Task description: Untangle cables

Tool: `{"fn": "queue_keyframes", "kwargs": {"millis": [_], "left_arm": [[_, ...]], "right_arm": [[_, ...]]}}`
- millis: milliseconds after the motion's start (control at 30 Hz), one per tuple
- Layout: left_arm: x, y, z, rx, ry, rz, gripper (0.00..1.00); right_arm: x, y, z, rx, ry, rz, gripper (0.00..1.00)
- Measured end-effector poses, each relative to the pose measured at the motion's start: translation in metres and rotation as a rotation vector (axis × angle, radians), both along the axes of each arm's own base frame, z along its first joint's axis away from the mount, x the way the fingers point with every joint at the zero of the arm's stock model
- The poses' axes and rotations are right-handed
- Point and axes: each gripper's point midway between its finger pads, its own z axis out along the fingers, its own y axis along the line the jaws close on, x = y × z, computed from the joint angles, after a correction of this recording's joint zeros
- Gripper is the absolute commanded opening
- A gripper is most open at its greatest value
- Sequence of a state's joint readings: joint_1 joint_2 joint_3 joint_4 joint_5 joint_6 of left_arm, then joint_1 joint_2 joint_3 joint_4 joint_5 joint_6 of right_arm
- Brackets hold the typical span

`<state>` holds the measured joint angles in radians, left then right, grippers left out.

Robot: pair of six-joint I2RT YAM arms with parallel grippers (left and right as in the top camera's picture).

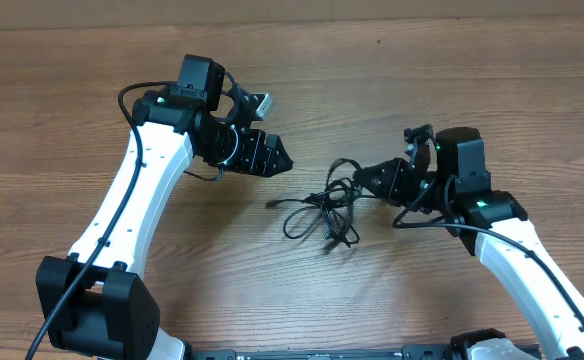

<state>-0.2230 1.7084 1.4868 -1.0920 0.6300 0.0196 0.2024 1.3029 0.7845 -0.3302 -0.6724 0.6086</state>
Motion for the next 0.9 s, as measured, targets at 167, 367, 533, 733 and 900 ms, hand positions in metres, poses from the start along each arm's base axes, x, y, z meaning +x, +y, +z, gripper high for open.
{"fn": "queue_keyframes", "kwargs": {"millis": [167, 367, 533, 733, 900], "left_arm": [[-0.005, -0.013, 0.007, -0.090, -0.011, -0.078, 0.82], [-0.007, -0.029, 0.003, -0.190, 0.006, -0.152, 0.75], [0.000, -0.035, -0.014, -0.219, 0.037, -0.160, 0.75], [0.003, -0.043, -0.030, -0.280, 0.076, -0.187, 0.15], [0.005, -0.048, -0.027, -0.316, 0.041, -0.219, 0.04]], "right_arm": [[0.000, 0.015, 0.022, 0.090, -0.078, 0.084, 0.04], [-0.005, 0.023, 0.034, 0.148, -0.107, 0.146, 0.04], [-0.011, 0.034, 0.058, 0.231, -0.191, 0.243, 0.04], [-0.018, 0.038, 0.066, 0.272, -0.202, 0.295, 0.04], [-0.018, 0.038, 0.066, 0.274, -0.200, 0.298, 0.06]]}}
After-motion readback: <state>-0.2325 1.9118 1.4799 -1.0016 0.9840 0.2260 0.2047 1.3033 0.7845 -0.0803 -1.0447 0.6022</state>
